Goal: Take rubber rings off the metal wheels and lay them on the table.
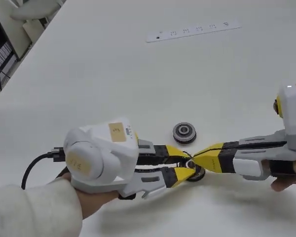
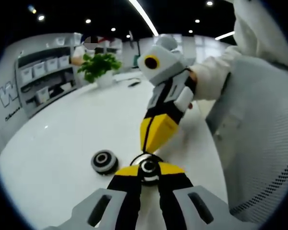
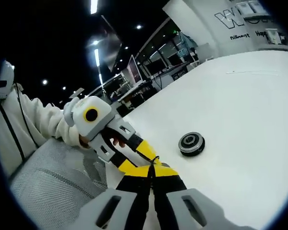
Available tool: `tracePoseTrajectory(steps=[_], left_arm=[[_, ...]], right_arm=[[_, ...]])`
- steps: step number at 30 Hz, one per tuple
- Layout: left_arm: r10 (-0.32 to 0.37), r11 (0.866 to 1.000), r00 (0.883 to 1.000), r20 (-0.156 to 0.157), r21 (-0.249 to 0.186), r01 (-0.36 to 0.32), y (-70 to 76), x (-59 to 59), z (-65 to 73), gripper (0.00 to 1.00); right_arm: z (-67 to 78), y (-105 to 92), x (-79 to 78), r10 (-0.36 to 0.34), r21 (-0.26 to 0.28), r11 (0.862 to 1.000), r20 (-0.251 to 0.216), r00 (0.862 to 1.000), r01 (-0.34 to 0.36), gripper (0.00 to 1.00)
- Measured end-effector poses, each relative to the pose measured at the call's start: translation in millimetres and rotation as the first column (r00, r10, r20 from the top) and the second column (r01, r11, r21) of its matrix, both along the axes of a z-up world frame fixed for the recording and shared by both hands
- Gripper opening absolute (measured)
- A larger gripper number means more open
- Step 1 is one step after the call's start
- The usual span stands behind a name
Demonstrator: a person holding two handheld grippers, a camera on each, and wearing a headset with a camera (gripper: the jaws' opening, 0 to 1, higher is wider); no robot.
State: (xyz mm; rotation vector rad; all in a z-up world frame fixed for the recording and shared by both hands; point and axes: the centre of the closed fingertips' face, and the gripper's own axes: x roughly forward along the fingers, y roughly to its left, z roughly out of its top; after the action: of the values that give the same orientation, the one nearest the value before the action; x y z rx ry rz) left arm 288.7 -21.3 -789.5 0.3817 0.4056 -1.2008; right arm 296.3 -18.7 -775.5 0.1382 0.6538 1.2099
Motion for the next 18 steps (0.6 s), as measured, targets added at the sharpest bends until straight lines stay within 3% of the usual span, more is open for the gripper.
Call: tracePoseTrajectory(steps=[2, 3, 4, 5, 7, 9, 13, 18], left_arm=[[-0.007, 1.0, 1.0, 0.004, 0.024, 0.007, 2.6, 0.1, 1.3, 0.14], [-0.002, 0.999, 1.0, -0.01, 0.043, 0.003, 5.0, 0.3, 1.6, 0.14], [0.01, 0.999, 1.0, -0.024, 0.034, -0.01, 5.7, 1.2, 4.6, 0.14], [0.004, 1.0, 1.0, -0.019, 0.031, -0.004, 7.5, 1.2, 8.9, 0.13], [-0.006, 1.0, 1.0, -0.016, 0.017, 0.006, 11.2, 0.0, 16.5, 0.13], [-0.003, 1.0, 0.999, -0.054, -0.015, 0.002, 16.3, -3.2, 25.4, 0.2], [0.02, 0.999, 0.997, -0.072, -0.034, -0.023, 35.1, -3.9, 39.2, 0.41], [0.032, 0.997, 0.992, -0.122, -0.061, -0.04, 58.4, -15.5, 52.7, 0.47]], right_arm=[[2.8, 1.7, -1.9, -0.008, 0.048, 0.999, -0.055, 0.998, 0.01, 0.0], [0.3, 2.1, -2.9, -0.006, 0.042, 0.999, -0.055, 0.998, 0.008, 0.0], [-3.0, 1.6, -3.9, -0.003, 0.024, 1.0, -0.054, 0.999, 0.004, 0.0], [-7.3, 1.4, -5.0, 0.005, -0.004, 1.0, -0.046, 0.999, -0.005, 0.0], [-5.7, 2.7, -5.8, 0.01, 0.002, 1.0, -0.049, 0.999, -0.01, 0.0], [-2.1, 3.8, -5.3, 0.016, 0.011, 1.0, -0.053, 0.998, -0.015, 0.0], [4.0, 6.6, -4.5, 0.029, 0.019, 0.999, -0.05, 0.998, -0.028, 0.0], [9.5, 16.6, -7.6, 0.081, 0.011, 0.997, -0.036, 0.996, -0.08, 0.0]])
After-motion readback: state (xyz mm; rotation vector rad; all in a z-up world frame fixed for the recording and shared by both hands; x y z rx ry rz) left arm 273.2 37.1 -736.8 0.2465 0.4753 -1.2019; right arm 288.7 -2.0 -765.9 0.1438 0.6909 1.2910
